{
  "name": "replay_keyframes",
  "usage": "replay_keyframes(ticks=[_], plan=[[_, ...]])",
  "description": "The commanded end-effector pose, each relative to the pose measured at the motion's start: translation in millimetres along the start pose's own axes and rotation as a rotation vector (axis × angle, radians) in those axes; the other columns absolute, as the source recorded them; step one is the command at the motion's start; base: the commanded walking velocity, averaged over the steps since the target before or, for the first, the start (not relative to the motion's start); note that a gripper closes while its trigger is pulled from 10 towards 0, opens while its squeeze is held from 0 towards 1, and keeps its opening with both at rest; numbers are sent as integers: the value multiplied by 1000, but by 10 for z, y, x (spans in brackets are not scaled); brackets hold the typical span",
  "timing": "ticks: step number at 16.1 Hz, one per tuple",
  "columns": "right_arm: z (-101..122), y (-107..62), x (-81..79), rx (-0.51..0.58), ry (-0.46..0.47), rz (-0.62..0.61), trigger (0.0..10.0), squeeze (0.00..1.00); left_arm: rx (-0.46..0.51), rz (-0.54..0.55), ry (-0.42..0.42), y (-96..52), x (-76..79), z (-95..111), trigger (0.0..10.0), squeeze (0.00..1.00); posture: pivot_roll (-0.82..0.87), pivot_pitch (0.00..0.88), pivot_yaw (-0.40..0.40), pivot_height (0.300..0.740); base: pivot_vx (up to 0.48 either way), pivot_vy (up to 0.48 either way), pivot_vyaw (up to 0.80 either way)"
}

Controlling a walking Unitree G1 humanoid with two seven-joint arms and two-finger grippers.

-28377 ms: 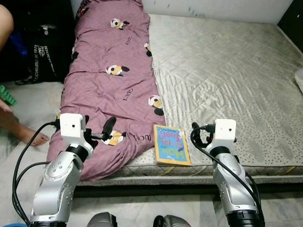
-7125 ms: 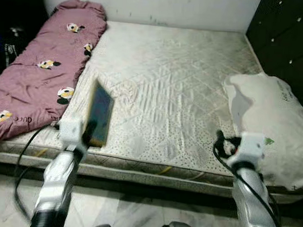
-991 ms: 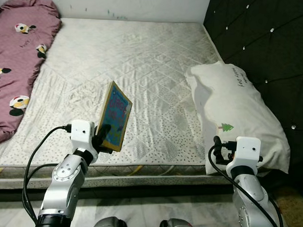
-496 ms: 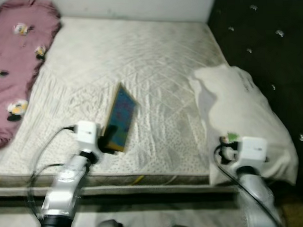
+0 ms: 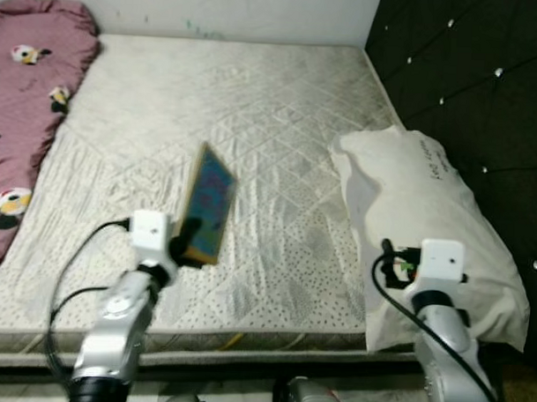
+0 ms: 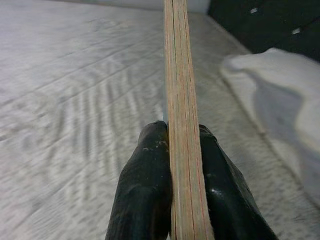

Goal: Clean up the room

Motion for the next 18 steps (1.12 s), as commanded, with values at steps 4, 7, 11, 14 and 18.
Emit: replay_keyframes(ticks=[4,7,11,14,18], plan=[[-19,-9,39,-9,-12,-1,10000,0,44,-9,15,23,45,112,10000,0,-129,76,-7,740,0,0,-800],[-17,-7,42,-9,-12,-1,10000,0,46,-10,11,26,50,114,10000,0,-129,78,-8,740,0,-80,0],[-15,-3,43,-9,-15,1,10000,0,47,-8,9,27,51,117,10000,0,-129,80,-9,740,0,-300,0],[-17,1,43,-9,-14,0,10000,0,46,-7,9,32,49,115,10000,0,-130,80,-9,740,0,-365,0],[-11,8,36,-7,-15,2,10000,0,45,-5,13,36,39,117,10000,0,-129,80,-8,740,0,-349,0]])
Point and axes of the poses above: a point about 5 cm out from each wrist's last joint towards the gripper, its own y axis pointing out of the wrist towards the gripper, its own z axis along the axis of the wrist's last joint, x = y × z, the point moved 5 cm from there along y, pointing out of the wrist towards the gripper, and after that the axes turned 1 degree about -y, right-handed, at the moved point
